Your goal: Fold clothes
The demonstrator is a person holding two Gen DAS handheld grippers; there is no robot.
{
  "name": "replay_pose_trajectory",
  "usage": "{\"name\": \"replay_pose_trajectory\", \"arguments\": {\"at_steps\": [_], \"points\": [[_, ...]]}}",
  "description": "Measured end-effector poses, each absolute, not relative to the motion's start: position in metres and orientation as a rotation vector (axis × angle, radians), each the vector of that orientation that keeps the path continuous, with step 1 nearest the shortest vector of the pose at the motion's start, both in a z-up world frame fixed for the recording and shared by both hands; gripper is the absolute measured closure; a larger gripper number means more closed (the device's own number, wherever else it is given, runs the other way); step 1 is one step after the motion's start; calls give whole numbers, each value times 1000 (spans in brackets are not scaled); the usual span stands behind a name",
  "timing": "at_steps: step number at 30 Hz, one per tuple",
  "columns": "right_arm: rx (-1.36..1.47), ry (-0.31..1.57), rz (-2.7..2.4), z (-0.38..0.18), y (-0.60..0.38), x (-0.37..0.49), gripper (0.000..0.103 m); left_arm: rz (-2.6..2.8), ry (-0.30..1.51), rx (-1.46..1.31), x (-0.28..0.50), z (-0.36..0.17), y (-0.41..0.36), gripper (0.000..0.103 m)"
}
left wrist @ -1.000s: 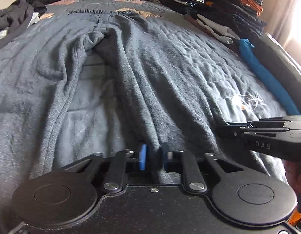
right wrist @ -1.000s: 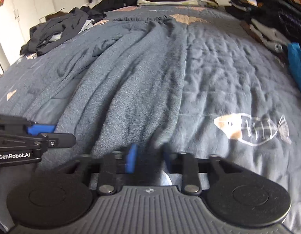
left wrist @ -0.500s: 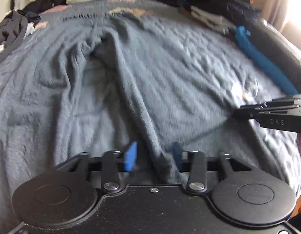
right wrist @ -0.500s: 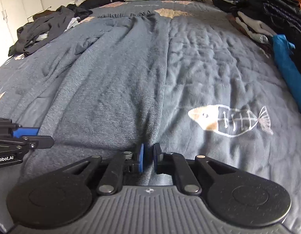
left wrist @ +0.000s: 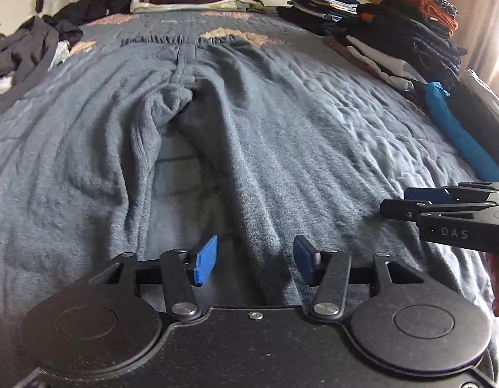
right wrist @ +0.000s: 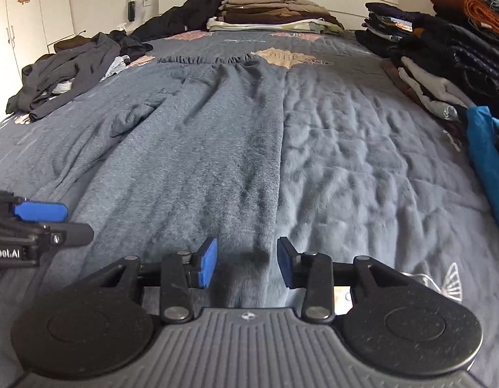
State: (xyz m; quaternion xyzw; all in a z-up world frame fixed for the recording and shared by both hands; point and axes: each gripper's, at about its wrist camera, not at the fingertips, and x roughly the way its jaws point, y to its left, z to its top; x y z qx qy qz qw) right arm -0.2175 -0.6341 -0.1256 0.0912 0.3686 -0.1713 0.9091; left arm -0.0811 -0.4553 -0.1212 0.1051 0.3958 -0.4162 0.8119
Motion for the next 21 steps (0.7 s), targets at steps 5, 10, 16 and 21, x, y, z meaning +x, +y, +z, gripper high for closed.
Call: {"name": "replay_pose_trajectory", "arguments": {"at_steps": [5,10,16,21], "points": [[258,779,-386,-138,-642,-214,94,-915,846,140,-72,-114,-445,91],[267,755,-468,-127,-653,-224,99,-903,911,211,-72,-125,-453,89],[246,801,-465,-134,-655,-230,96,-949,861,218,-75,-103,-444,67],[276,737,-371,-107,-636,-243,80,-975,779,175,-76,-70,-410,53]]}}
